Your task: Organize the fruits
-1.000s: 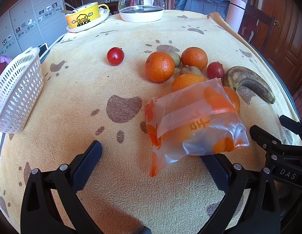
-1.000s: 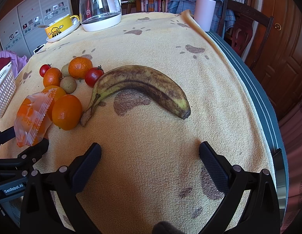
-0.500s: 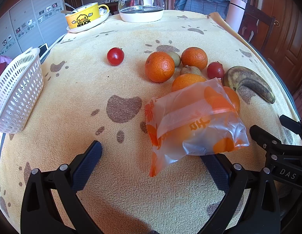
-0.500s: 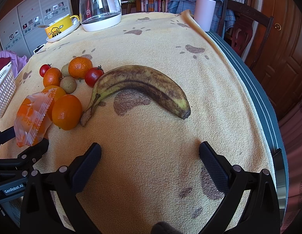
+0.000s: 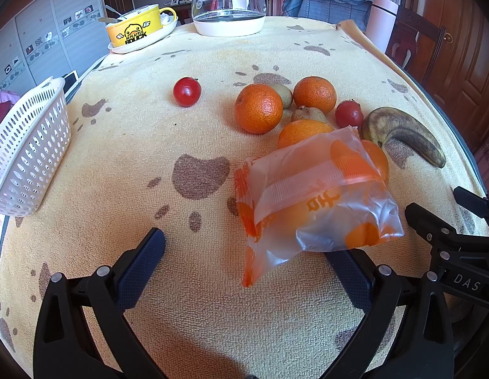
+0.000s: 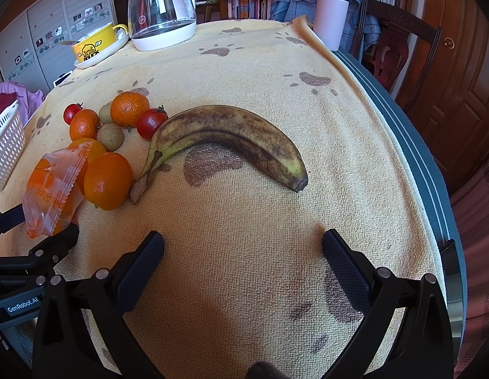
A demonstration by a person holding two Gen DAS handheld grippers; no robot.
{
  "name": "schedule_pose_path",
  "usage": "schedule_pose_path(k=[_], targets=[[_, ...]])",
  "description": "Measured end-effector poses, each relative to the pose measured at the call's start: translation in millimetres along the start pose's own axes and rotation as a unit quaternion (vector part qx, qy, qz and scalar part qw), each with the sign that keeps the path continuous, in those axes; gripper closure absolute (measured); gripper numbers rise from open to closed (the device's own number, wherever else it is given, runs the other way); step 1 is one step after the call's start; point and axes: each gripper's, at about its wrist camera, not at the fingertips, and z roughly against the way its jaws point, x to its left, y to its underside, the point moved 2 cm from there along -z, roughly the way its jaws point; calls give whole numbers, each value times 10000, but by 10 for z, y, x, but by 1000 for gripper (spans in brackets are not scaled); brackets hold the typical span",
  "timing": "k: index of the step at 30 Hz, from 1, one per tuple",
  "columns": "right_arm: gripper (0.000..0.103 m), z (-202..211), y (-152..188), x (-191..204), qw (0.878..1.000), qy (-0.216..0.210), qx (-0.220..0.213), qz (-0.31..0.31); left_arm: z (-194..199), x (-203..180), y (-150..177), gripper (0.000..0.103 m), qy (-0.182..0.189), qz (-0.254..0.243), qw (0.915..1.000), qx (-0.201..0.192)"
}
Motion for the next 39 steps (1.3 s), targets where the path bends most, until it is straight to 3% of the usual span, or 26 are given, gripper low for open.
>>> schedule_pose_path(k=[24,31,39], targets=[[5,7,-4,-11,9998,-167,71,101,12,-22,7,2,2,0,10000,-9],[5,34,-5,-78,9991,-407,-47,-90,64,6,5,2,192,-4,9998,-50],[5,40,-10,-58,9995,-326,-6,36,315,86,46,2,413,33,9979,-494]])
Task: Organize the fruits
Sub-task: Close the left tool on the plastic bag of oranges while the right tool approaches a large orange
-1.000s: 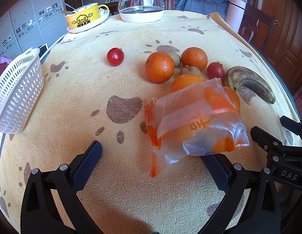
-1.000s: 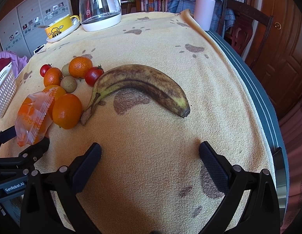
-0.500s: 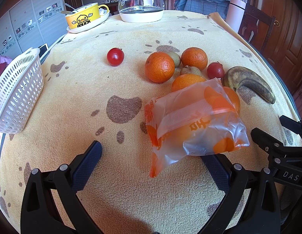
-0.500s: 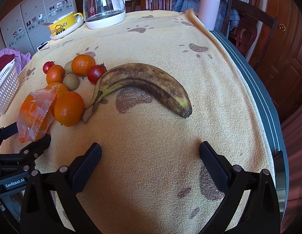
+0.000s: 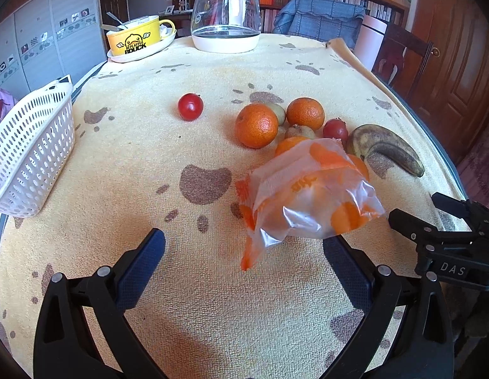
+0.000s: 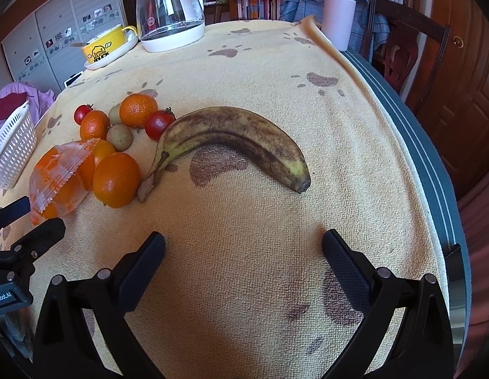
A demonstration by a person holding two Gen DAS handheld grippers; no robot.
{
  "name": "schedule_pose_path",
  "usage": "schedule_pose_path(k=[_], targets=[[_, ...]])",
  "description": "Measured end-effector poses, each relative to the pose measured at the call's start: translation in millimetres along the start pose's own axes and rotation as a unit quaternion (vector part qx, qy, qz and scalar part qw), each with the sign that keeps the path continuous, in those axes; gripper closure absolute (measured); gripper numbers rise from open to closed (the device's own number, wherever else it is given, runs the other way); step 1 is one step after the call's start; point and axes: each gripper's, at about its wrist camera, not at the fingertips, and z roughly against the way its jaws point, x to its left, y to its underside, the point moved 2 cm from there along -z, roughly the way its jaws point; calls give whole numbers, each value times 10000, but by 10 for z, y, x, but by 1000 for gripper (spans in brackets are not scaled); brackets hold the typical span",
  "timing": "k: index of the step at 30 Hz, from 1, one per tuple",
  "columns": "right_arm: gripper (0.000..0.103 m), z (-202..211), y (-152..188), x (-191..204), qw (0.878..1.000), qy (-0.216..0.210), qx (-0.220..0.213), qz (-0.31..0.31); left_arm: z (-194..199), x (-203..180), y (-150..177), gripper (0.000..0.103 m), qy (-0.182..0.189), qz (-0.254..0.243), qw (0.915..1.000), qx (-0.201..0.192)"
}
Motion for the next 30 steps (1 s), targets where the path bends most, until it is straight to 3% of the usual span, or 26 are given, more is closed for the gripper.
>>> schedule_pose_path(k=[10,19,30], targets=[[5,60,0,2,9998,-172,-82,-18,336,-110,-13,2,120,-283,9985,-455],[5,160,-70,-141,9990,-36,-337,-298,129,-316,-81,2,348,-124,9993,-102],[5,298,-156,-371,9943,107,-751,-746,-212,-383,-148,4,202,114,9993,287]])
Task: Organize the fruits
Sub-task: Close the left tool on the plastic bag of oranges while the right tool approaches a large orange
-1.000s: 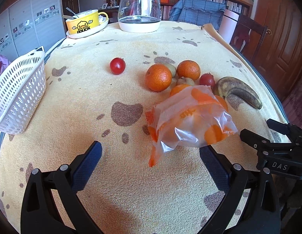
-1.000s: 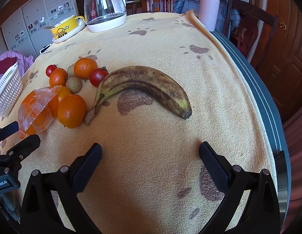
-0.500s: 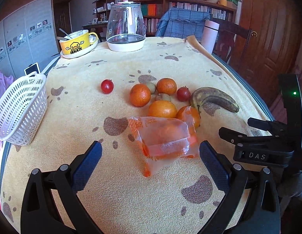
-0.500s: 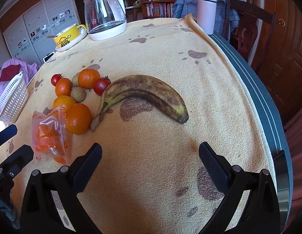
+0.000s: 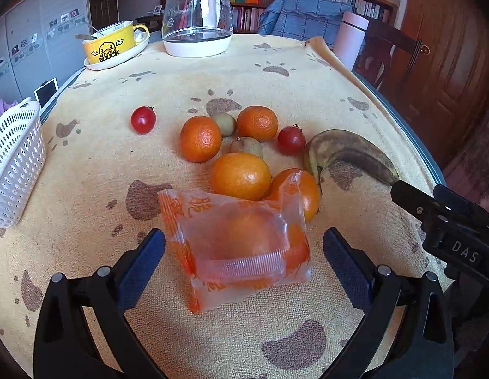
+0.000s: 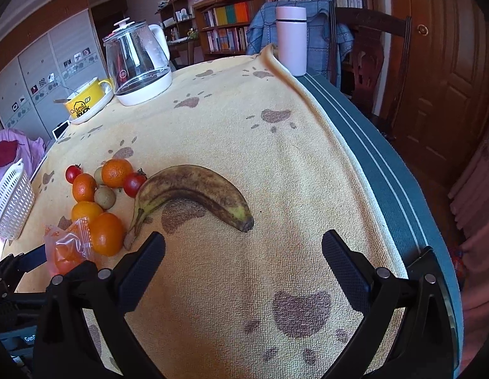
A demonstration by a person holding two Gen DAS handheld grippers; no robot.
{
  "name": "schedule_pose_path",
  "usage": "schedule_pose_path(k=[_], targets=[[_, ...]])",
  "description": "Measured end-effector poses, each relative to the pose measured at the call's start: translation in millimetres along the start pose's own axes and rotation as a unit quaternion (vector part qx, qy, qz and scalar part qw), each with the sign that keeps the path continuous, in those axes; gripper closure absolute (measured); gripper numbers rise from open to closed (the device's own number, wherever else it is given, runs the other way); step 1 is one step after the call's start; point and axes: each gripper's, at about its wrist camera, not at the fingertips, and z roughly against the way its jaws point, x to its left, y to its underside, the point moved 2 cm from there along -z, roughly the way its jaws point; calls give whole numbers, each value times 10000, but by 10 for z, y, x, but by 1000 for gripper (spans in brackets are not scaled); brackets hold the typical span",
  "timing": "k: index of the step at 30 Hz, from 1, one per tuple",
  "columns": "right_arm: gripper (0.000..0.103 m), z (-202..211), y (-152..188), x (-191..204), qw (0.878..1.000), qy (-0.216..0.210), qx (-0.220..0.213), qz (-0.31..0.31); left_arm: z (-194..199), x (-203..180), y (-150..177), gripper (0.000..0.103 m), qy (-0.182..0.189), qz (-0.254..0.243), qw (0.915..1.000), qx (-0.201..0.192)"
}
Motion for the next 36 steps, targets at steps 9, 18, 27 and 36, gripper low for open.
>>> schedule_pose_path(k=[9,18,27,36], targets=[[5,80,31,160,9983,-457,-159,331,51,138,66,29,357,286,9989,-39],[5,133,218,519,9858,-1258,-160,1102,282,409,60,35,18,304,9987,-416],[27,50,103,706,9822,-1457,230,1166,383,647,70,37,-46,288,9978,-602],[53,-181,69,1196,9725,-1470,523,1727,363,717,123,36,112,274,9980,-554]])
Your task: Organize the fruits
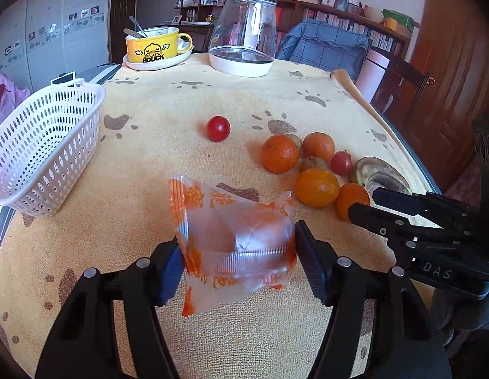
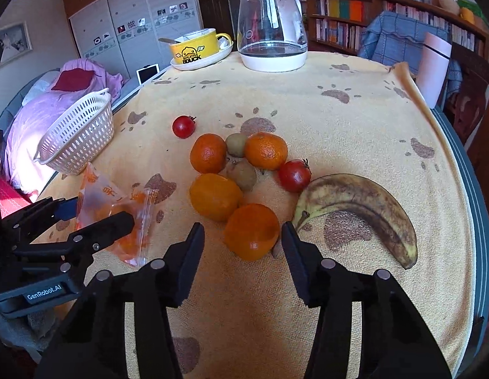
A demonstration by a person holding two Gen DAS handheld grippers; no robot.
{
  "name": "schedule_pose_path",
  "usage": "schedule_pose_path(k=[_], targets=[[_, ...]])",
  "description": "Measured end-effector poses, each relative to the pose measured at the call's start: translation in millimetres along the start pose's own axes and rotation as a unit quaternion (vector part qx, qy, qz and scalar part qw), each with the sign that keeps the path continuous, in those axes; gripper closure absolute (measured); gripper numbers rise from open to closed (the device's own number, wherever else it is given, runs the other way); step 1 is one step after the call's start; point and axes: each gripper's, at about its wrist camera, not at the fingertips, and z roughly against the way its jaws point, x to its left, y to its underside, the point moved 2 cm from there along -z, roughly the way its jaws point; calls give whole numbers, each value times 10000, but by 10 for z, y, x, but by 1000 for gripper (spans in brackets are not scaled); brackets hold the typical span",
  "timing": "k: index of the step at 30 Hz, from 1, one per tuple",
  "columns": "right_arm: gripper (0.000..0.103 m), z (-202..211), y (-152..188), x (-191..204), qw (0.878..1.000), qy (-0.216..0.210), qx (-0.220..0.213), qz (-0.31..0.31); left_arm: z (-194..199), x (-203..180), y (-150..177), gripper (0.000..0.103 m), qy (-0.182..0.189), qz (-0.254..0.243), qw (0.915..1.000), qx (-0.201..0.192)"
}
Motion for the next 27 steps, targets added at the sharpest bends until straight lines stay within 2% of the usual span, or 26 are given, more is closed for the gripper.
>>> schedule_pose_path(k=[3,10,12,14,15,18,22,27], targets=[[53,-86,-37,18,9998,201,10,58,-29,-11,10,34,49,-24,10000,54],[57,-166,-9,27,9996,237,29,121,-181,-14,28,29,112,12,9994,317],[60,-166,2,26,9995,269,11,134,-209,-33,28,29,128,-21,9992,366],[64,-146,7,14,9996,265,-21,100,-216,-72,32,36,204,-102,9990,376],[64,-126,12,3,9997,215,-33,60,-203,-97,33,41,209,-160,9991,346],[64,-57,48,-24,9998,154,-91,-52,-161,-130,25,45,170,-248,9993,232],[64,18,100,-60,9995,153,-197,-194,-55,-92,-23,48,188,-176,9997,38],[64,63,131,-87,9990,159,-288,-299,106,0,-127,49,-8,-170,9996,-236]])
